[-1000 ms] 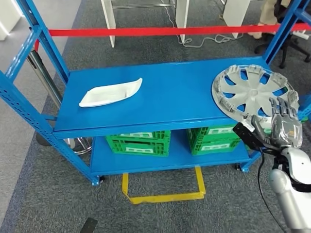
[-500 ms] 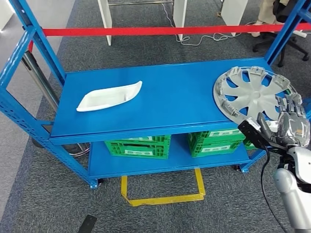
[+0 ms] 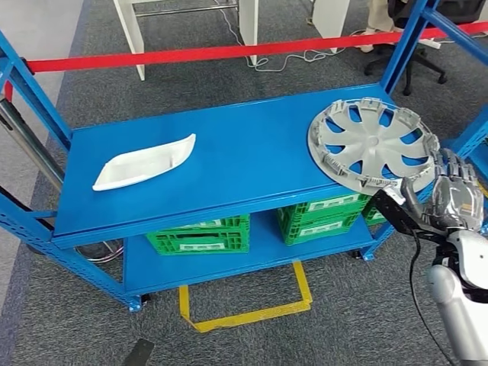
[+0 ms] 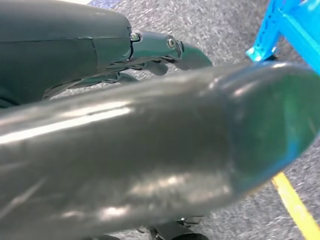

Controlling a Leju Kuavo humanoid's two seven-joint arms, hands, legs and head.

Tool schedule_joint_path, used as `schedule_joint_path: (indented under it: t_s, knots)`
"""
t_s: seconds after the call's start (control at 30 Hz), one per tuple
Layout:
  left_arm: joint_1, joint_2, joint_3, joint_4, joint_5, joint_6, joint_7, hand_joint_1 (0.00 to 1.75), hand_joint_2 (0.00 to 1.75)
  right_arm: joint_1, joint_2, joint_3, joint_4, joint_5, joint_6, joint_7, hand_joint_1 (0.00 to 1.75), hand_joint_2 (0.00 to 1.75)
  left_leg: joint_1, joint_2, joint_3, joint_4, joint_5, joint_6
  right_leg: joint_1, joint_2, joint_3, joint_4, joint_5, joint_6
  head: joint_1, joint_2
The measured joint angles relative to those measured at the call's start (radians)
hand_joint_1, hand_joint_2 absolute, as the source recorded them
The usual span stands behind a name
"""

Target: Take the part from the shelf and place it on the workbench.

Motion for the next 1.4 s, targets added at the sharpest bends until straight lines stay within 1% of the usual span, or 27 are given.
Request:
schedule_joint_path:
  t_s: [0.07, 0.13, 0.17, 0.23, 0.27, 0.3, 0.33, 0.37, 0.43, 0.5, 0.57, 0.63, 0.7, 0.77, 0.8, 0.83, 0.87, 0.93, 1.0, 1.1, 1.17, 1.2, 1.27, 1.3, 1.33, 1.37, 1.4]
  knots:
    - [-0.001, 0.000, 0.000, 0.000, -0.001, 0.000, 0.000, 0.00, 0.00, 0.002, 0.000, 0.002, 0.000, 0.000, 0.000, 0.000, 0.00, 0.00, -0.001, 0.005, 0.004, -0.012, -0.005, 0.007, -0.002, 0.008, -0.005, -0.005, 0.002, 0.014, 0.000, 0.000]
    - [-0.002, 0.001, 0.000, 0.000, -0.001, 0.000, 0.000, 0.00, 0.00, 0.001, 0.000, 0.002, 0.000, 0.001, 0.000, 0.001, 0.00, 0.00, 0.000, 0.015, 0.008, -0.020, -0.001, 0.019, -0.003, -0.007, -0.018, 0.013, -0.013, 0.023, 0.002, 0.000]
    - [-0.003, 0.001, 0.000, 0.000, -0.002, 0.000, 0.000, 0.00, 0.00, 0.000, 0.000, 0.003, 0.000, 0.003, 0.000, 0.001, 0.00, 0.00, 0.001, 0.020, 0.010, -0.025, 0.001, 0.025, -0.002, -0.020, -0.037, 0.050, -0.034, 0.025, 0.004, 0.000]
    - [-0.003, 0.000, 0.000, 0.000, -0.005, 0.000, 0.000, 0.00, 0.00, -0.002, 0.002, 0.005, 0.001, 0.015, 0.002, 0.004, 0.00, 0.00, -0.001, 0.029, 0.010, -0.025, 0.001, 0.031, 0.000, -0.039, -0.101, 0.180, -0.091, 0.026, 0.007, 0.000]
    - [-0.002, 0.000, 0.000, 0.000, -0.006, 0.000, 0.000, 0.00, 0.00, -0.001, 0.003, 0.008, 0.003, 0.025, 0.002, 0.004, 0.00, 0.00, -0.003, 0.033, 0.011, -0.025, 0.000, 0.033, 0.000, -0.041, -0.132, 0.240, -0.109, 0.027, 0.007, 0.000]
    - [-0.002, 0.001, 0.000, 0.000, -0.007, 0.000, 0.000, 0.00, 0.00, 0.001, 0.005, 0.010, 0.005, 0.033, 0.001, 0.005, 0.00, 0.00, -0.004, 0.036, 0.011, -0.025, 0.000, 0.033, 0.000, -0.041, -0.151, 0.274, -0.111, 0.027, 0.007, 0.000]
    - [-0.002, 0.001, 0.000, 0.000, -0.008, -0.001, 0.000, 0.00, 0.00, 0.001, 0.007, 0.013, 0.007, 0.037, 0.001, 0.005, 0.00, 0.00, -0.005, 0.038, 0.012, -0.025, -0.001, 0.034, 0.000, -0.042, -0.151, 0.268, -0.094, 0.026, 0.007, 0.000]
    - [-0.003, 0.001, -0.001, 0.000, -0.009, -0.003, -0.001, 0.00, 0.00, 0.000, 0.010, 0.016, 0.009, 0.036, 0.001, 0.004, 0.00, 0.00, -0.006, 0.040, 0.014, -0.025, -0.001, 0.033, 0.000, -0.043, -0.129, 0.221, -0.061, 0.023, 0.007, 0.000]
    - [-0.005, 0.000, -0.003, 0.000, -0.011, -0.012, -0.006, 0.00, 0.00, -0.004, 0.014, 0.021, 0.011, 0.031, 0.000, -0.003, 0.00, 0.00, -0.009, 0.040, 0.015, -0.023, -0.003, 0.030, 0.003, -0.053, -0.060, 0.081, 0.000, 0.017, 0.008, 0.000]
    - [-0.005, 0.000, -0.006, 0.000, -0.014, -0.029, -0.015, 0.00, 0.00, -0.010, 0.016, 0.027, 0.012, 0.031, -0.001, -0.010, 0.00, 0.00, -0.014, 0.040, 0.013, -0.021, -0.002, 0.023, 0.007, -0.060, -0.018, 0.004, 0.017, 0.011, 0.006, 0.000]
    - [-0.004, 0.001, -0.009, 0.000, -0.016, -0.044, -0.020, 0.00, 0.00, -0.012, 0.018, 0.032, 0.013, 0.035, -0.002, -0.015, 0.00, 0.00, -0.014, 0.042, 0.011, -0.020, 0.000, 0.013, 0.008, -0.058, -0.015, -0.002, 0.015, 0.004, 0.004, 0.000]
    - [-0.003, 0.002, -0.012, 0.000, -0.017, -0.049, -0.021, 0.00, 0.00, -0.013, 0.019, 0.035, 0.015, 0.039, -0.003, -0.017, 0.00, 0.00, -0.013, 0.042, 0.006, -0.004, -0.014, 0.002, 0.005, -0.056, -0.014, -0.006, 0.020, -0.006, 0.002, 0.000]
    - [-0.003, 0.002, -0.014, 0.000, -0.019, -0.049, -0.021, 0.00, 0.00, -0.014, 0.019, 0.037, 0.015, 0.041, -0.004, -0.018, 0.00, 0.00, -0.010, 0.040, -0.029, 0.080, -0.067, -0.010, 0.001, -0.056, -0.012, -0.008, 0.023, -0.016, 0.000, 0.000]
    - [-0.001, 0.002, -0.015, 0.000, -0.019, -0.049, -0.021, 0.00, 0.00, -0.012, 0.020, 0.039, 0.016, 0.042, -0.004, -0.018, 0.00, 0.00, -0.007, 0.040, -0.085, 0.211, -0.126, -0.016, 0.001, -0.055, -0.012, -0.008, 0.023, -0.019, -0.001, 0.000]
    - [0.000, 0.002, -0.016, 0.000, -0.019, -0.049, -0.021, 0.00, 0.00, -0.010, 0.020, 0.041, 0.016, 0.042, -0.004, -0.018, 0.00, 0.00, -0.006, 0.040, -0.101, 0.250, -0.135, -0.017, 0.001, -0.053, -0.012, -0.008, 0.023, -0.019, -0.001, 0.000]
    - [0.001, 0.002, -0.016, 0.000, -0.019, -0.049, -0.021, 0.00, 0.00, -0.009, 0.020, 0.042, 0.016, 0.043, -0.004, -0.018, 0.00, 0.00, -0.005, 0.040, -0.101, 0.253, -0.125, -0.017, 0.001, -0.051, -0.012, -0.007, 0.023, -0.019, -0.001, 0.000]
    - [0.001, 0.002, -0.016, 0.000, -0.020, -0.049, -0.021, 0.00, 0.00, -0.008, 0.020, 0.043, 0.016, 0.043, -0.004, -0.018, 0.00, 0.00, -0.004, 0.040, -0.083, 0.217, -0.098, -0.016, 0.001, -0.050, -0.012, -0.007, 0.023, -0.019, -0.001, 0.000]
    - [0.001, 0.003, -0.018, 0.000, -0.024, -0.047, -0.021, 0.00, 0.00, -0.008, 0.020, 0.044, 0.016, 0.037, -0.002, -0.018, 0.00, 0.00, -0.004, 0.038, -0.017, 0.084, -0.035, -0.010, 0.003, -0.046, -0.010, -0.007, 0.022, -0.016, -0.001, 0.000]
    - [0.000, 0.005, -0.021, 0.000, -0.030, -0.044, -0.021, 0.00, 0.00, -0.008, 0.019, 0.043, 0.016, 0.020, -0.002, -0.019, 0.00, 0.00, -0.006, 0.035, 0.026, -0.006, -0.014, -0.003, 0.006, -0.043, -0.013, -0.005, 0.022, -0.007, 0.000, 0.000]
    - [0.003, 0.007, -0.025, 0.000, -0.031, -0.043, -0.022, 0.00, 0.00, 0.002, 0.011, 0.027, 0.007, -0.007, -0.006, -0.021, 0.00, 0.00, -0.008, 0.035, 0.031, -0.025, -0.016, 0.013, 0.004, -0.041, -0.016, -0.009, 0.022, 0.012, 0.000, 0.000]
    - [0.003, 0.008, -0.025, 0.000, -0.031, -0.043, -0.023, 0.00, 0.00, 0.010, 0.000, 0.009, -0.006, -0.019, -0.009, -0.023, 0.00, 0.00, -0.005, 0.036, 0.035, -0.033, -0.013, 0.026, 0.002, -0.043, -0.033, 0.024, -0.002, 0.020, 0.004, 0.000]
    - [0.003, 0.009, -0.026, 0.000, -0.031, -0.043, -0.025, 0.00, 0.00, 0.013, -0.005, 0.001, -0.011, -0.024, -0.011, -0.024, 0.00, 0.00, -0.003, 0.037, 0.037, -0.036, -0.012, 0.031, 0.002, -0.043, -0.057, 0.070, -0.027, 0.022, 0.005, 0.000]
    - [0.004, 0.009, -0.026, 0.000, -0.031, -0.043, -0.027, 0.00, 0.00, 0.025, -0.012, -0.014, -0.018, -0.030, -0.012, -0.027, 0.00, 0.00, -0.005, 0.038, 0.038, -0.036, -0.014, 0.037, 0.003, -0.044, -0.125, 0.204, -0.082, 0.024, 0.008, 0.000]
    - [0.005, 0.008, -0.026, 0.000, -0.031, -0.043, -0.028, 0.00, 0.00, 0.035, -0.014, -0.018, -0.020, -0.032, -0.012, -0.028, 0.00, 0.00, -0.006, 0.039, 0.039, -0.036, -0.016, 0.038, 0.004, -0.044, -0.153, 0.253, -0.094, 0.025, 0.008, 0.000]
    - [0.006, 0.008, -0.027, 0.000, -0.031, -0.044, -0.029, 0.00, 0.00, 0.044, -0.014, -0.022, -0.022, -0.033, -0.012, -0.028, 0.00, 0.00, -0.006, 0.039, 0.041, -0.035, -0.018, 0.039, 0.004, -0.044, -0.165, 0.269, -0.086, 0.025, 0.008, 0.000]
    - [0.006, 0.008, -0.027, 0.000, -0.031, -0.045, -0.030, 0.00, 0.00, 0.051, -0.015, -0.026, -0.024, -0.033, -0.012, -0.029, 0.00, 0.00, -0.006, 0.039, 0.044, -0.035, -0.021, 0.038, 0.004, -0.045, -0.156, 0.242, -0.060, 0.024, 0.008, 0.000]
    - [0.006, 0.008, -0.027, 0.000, -0.032, -0.045, -0.032, 0.00, 0.00, 0.055, -0.016, -0.030, -0.027, -0.033, -0.012, -0.029, 0.00, 0.00, -0.006, 0.039, 0.049, -0.035, -0.025, 0.037, 0.004, -0.047, -0.129, 0.181, -0.021, 0.022, 0.008, 0.000]
